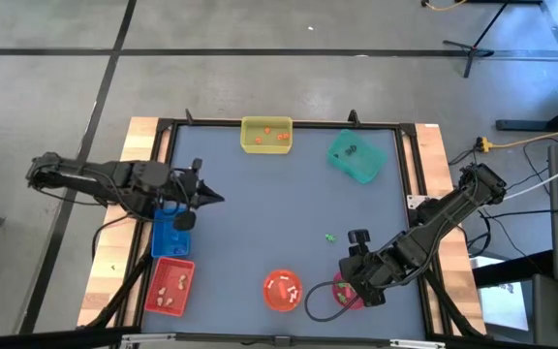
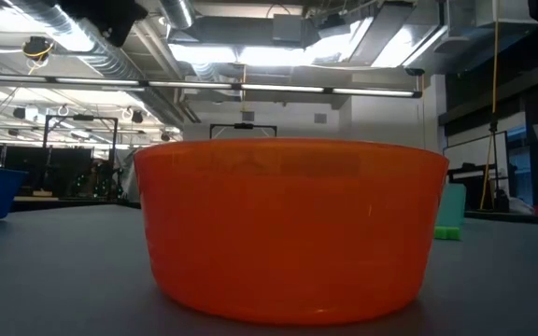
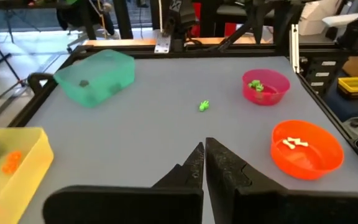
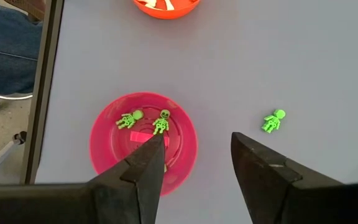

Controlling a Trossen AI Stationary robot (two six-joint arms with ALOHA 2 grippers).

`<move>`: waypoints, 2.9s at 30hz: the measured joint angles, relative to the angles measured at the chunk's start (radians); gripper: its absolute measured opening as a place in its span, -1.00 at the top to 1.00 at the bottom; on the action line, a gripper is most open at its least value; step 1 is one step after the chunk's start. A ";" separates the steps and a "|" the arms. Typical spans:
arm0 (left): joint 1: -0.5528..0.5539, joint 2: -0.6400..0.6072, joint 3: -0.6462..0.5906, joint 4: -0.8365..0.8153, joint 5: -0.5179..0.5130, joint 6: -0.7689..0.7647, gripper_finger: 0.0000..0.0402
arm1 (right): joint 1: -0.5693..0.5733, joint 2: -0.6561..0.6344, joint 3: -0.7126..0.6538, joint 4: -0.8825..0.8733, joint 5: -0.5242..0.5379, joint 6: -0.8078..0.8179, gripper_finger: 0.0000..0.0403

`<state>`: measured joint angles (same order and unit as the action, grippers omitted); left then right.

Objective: Sort Halloween decoration
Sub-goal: Put the green skeleton toy into the pink bowl

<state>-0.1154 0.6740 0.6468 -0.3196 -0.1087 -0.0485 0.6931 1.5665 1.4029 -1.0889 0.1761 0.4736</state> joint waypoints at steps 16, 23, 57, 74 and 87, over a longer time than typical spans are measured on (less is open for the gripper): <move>0.005 -0.292 -0.266 0.074 0.000 -0.048 1.00 | 0.000 0.000 0.000 0.023 0.000 0.000 0.10; 0.005 -0.423 -0.347 0.073 0.000 -0.064 1.00 | 0.000 0.000 0.000 0.023 0.000 0.000 0.10; 0.005 -0.672 -0.560 0.093 0.026 -0.026 1.00 | 0.000 0.000 0.000 0.025 0.000 0.000 0.10; 0.005 -0.672 -0.560 0.097 0.099 -0.002 1.00 | 0.000 0.000 0.000 0.024 0.000 0.000 0.10; 0.005 -0.672 -0.560 0.084 0.096 0.007 1.00 | 0.000 0.000 0.000 0.024 0.000 0.000 0.10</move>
<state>-0.1108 0.0021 0.0872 -0.2355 -0.0124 -0.0414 0.6933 1.5669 1.4030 -1.0645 0.1761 0.4732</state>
